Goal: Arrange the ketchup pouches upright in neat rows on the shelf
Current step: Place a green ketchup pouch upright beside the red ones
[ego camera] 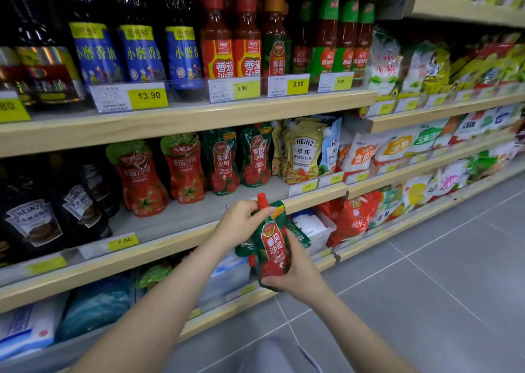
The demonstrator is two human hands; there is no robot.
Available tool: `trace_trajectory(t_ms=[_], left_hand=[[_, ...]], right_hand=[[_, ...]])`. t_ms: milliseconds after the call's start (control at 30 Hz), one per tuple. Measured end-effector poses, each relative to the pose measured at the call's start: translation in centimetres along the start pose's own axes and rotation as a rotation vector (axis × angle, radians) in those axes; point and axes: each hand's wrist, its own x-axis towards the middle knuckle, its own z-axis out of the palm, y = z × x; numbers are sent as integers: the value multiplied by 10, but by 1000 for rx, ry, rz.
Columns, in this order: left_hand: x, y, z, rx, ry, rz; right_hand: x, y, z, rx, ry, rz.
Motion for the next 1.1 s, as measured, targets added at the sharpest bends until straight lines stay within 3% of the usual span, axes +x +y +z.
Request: trace_trajectory(t_ms=[133,500,600,800,1100], left_hand=[[6,6,1,-150,34,-99],[16,9,9,-313,282,-202],[12,9,3,-375,191,-133],[-29,-27,28,-416,-287,-111],[-30,-27,26,-369,-339,-104]], right_hand=[[3,-4,7,-99,177,2],[12,-7,-3,-197,190,-23],[12,-9,-11,-149,160,-7],[23,-17,-24,356,134,131],[30,-30,-49,376,-40,201]])
